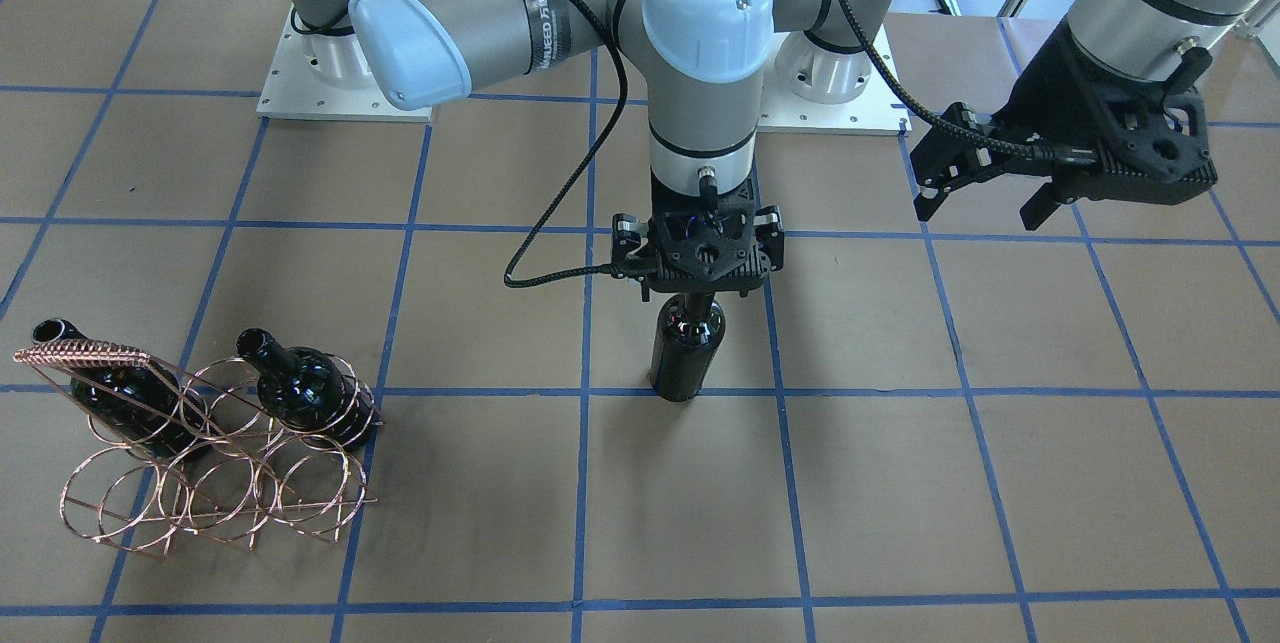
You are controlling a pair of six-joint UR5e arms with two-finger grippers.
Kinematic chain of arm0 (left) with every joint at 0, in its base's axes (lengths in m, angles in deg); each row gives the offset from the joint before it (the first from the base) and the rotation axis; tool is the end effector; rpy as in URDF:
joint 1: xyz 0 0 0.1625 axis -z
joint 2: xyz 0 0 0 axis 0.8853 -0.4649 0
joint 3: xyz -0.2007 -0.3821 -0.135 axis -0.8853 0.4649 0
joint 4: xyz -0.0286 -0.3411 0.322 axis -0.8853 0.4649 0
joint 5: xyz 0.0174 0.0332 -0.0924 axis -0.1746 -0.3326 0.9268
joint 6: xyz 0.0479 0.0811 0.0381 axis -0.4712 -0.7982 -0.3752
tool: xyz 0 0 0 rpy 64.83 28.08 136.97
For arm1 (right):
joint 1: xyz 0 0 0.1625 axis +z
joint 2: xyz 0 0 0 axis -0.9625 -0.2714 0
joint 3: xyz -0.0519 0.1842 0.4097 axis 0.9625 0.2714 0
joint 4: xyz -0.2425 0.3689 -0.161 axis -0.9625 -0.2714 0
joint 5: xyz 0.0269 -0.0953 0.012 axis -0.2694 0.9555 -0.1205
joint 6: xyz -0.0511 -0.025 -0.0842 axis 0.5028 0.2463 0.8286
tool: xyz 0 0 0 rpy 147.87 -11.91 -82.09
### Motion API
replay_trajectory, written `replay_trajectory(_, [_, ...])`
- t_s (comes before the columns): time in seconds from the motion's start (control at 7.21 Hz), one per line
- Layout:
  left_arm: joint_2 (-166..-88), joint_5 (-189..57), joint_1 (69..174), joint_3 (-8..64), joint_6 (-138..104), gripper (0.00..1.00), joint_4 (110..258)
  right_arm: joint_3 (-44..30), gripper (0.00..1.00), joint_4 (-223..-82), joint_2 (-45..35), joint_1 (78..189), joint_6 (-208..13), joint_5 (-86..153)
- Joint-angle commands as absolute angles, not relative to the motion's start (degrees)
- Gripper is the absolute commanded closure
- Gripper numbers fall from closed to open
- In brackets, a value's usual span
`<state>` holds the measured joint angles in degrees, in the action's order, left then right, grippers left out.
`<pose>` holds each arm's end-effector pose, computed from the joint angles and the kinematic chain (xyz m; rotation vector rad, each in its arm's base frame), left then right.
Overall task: Place wine into wine basket
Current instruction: 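Lower the right gripper over the standing bottle's neck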
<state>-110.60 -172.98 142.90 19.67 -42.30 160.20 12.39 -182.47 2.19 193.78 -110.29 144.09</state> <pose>-0.0448 -0.5928 0.5480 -0.0367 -3.0704 0.0626 0.4938 -0.5926 0.3897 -0.0044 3.0527 -0.1009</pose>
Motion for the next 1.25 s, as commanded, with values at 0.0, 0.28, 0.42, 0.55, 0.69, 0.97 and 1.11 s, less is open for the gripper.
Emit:
replay_trajectory(0.0, [-110.8,-172.4,143.7,19.9,-42.6,0.00,160.2,12.5,0.02,-182.4,3.4,193.9,-110.3,144.3])
replay_trajectory(0.28, [-110.7,-173.1,143.6,20.0,-43.0,0.00,160.7,12.5,0.42,-182.5,3.0,193.9,-109.4,144.0])
replay_trajectory(0.42, [-110.7,-173.2,143.2,20.0,-43.0,0.00,160.7,12.5,0.60,-182.5,2.3,193.9,-108.9,144.0])
replay_trajectory(0.55, [-111.4,-173.1,143.0,20.3,-43.1,0.00,160.8,12.5,0.68,-182.5,2.2,193.9,-108.8,144.1])
replay_trajectory(0.69, [-111.7,-172.6,142.6,21.9,-43.0,0.00,160.1,12.5,0.72,-182.5,2.3,193.9,-108.8,144.2])
replay_trajectory(0.97, [-110.5,-173.2,142.5,22.0,-43.2,0.00,160.5,12.6,0.72,-182.5,1.9,193.9,-108.7,144.2])
replay_trajectory(1.11, [-110.4,-172.9,142.5,21.9,-43.1,0.00,160.4,12.7,0.72,-182.4,0.2,193.3,-107.7,144.4])
